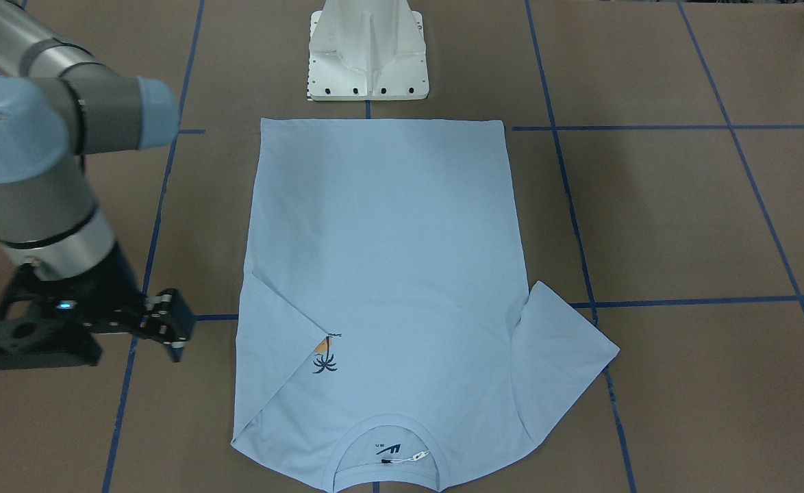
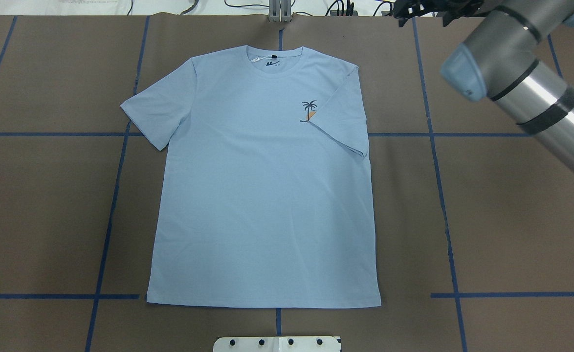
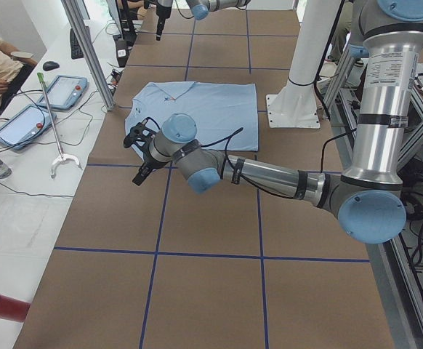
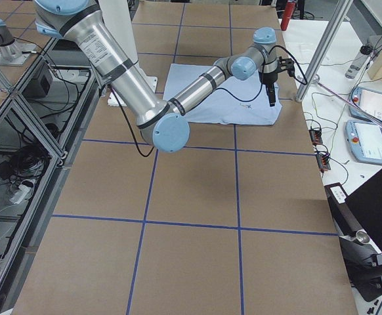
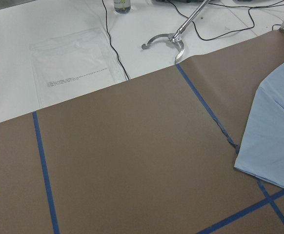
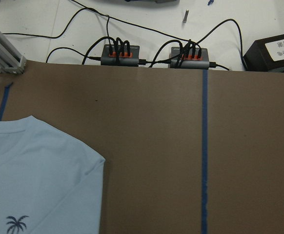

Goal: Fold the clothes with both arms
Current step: 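Raise the right arm away while the left arm moves toward the shirt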

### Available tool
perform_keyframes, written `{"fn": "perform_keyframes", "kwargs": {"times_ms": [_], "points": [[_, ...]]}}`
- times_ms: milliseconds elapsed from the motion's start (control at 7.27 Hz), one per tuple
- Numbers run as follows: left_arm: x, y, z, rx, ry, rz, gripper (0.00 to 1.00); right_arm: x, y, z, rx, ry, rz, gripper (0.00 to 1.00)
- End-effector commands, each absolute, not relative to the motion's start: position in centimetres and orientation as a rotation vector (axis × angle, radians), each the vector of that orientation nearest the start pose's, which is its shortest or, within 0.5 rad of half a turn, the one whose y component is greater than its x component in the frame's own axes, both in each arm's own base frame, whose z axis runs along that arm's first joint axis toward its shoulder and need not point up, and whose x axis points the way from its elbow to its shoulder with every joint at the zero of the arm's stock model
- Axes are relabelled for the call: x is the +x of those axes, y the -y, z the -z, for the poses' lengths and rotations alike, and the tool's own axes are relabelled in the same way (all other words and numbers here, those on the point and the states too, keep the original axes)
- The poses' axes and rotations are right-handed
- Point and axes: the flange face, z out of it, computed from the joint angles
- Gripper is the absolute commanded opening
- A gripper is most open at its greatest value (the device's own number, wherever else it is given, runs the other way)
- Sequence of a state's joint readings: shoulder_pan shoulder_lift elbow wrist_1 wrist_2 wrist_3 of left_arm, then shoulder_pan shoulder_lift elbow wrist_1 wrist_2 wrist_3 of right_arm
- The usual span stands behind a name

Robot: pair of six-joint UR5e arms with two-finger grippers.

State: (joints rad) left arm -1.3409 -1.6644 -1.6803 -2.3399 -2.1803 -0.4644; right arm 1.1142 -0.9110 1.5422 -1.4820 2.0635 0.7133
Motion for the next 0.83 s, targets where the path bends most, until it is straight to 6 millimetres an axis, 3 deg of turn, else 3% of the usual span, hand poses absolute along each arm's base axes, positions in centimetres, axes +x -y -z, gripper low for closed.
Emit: {"fn": "perform_keyframes", "kwargs": {"times_ms": [0, 138, 275, 413, 688], "points": [[13.6, 59.1, -45.3, 0.622, -0.876, 0.042, 0.95, -13.4, 67.3, -33.9, 0.323, 0.783, 0.027, 1.0], [18.0, 60.5, -44.6, 0.559, -0.935, 0.126, 0.81, -11.1, 66.6, -36.5, 0.306, 0.795, 0.046, 1.0], [24.6, 60.4, -45.0, 0.513, -0.978, 0.193, 0.7, -10.6, 65.8, -36.8, 0.307, 0.796, 0.035, 1.0], [27.8, 61.3, -45.4, 0.539, -0.963, 0.235, 0.66, -10.5, 65.4, -36.6, 0.31, 0.799, 0.032, 1.0], [29.7, 63.3, -47.1, 0.522, -0.947, 0.236, 0.64, -10.5, 65.3, -36.7, 0.311, 0.797, 0.031, 1.0]]}}
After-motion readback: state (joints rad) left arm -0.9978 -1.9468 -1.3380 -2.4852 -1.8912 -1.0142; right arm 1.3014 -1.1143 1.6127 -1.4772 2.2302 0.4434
